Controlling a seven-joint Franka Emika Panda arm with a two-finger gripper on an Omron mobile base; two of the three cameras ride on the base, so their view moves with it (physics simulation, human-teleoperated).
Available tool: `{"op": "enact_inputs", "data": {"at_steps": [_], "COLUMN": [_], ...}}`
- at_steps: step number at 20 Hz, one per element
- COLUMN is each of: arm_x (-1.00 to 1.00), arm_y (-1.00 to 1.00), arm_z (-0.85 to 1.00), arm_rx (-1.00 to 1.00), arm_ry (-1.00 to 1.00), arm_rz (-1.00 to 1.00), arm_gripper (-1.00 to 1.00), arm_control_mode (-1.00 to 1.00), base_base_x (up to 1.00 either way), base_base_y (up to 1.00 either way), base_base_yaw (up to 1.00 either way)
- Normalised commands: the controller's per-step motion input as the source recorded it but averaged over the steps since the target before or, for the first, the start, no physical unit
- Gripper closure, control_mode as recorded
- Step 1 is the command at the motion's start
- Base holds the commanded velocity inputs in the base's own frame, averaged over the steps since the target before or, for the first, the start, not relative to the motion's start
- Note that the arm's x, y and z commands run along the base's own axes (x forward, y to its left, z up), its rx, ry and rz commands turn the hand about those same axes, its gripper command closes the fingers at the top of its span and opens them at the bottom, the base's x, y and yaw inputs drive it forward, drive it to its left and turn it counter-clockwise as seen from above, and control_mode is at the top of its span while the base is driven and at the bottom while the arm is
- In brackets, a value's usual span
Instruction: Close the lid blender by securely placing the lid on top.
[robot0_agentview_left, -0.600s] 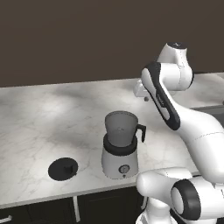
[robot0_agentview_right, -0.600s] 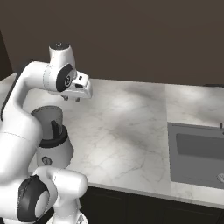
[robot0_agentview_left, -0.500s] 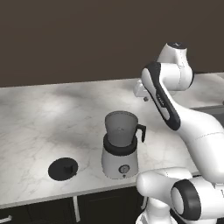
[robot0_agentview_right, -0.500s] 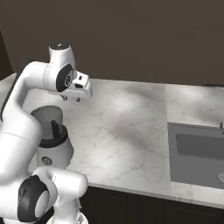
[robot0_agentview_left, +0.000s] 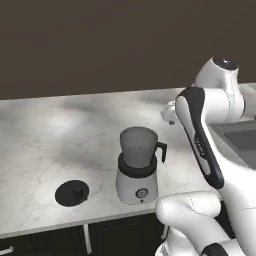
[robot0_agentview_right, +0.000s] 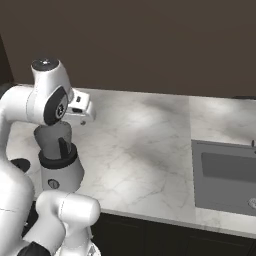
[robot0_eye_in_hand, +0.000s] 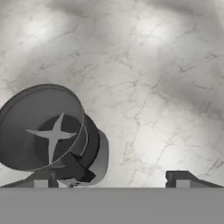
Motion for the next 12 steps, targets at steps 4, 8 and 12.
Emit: {"op": "enact_inputs", "data": {"at_steps": [4, 8, 12], "arm_x": [-1.00, -0.80, -0.46], "arm_y": [0.23, 0.84, 1.00], "arm_z": [0.00, 0.00, 0.00], "arm_rx": [-0.02, -0.09, -0.13], "arm_ry": [-0.20, -0.07, 0.00], "arm_rz": [0.01, 0.16, 0.27], "arm_gripper": [-1.00, -1.00, -1.00], "arm_control_mode": [-1.00, -1.00, -1.00], "base_base_x": [0.00, 0.00, 0.00], "base_base_y": [0.00, 0.00, 0.00], "base_base_yaw": [0.00, 0.00, 0.00]}}
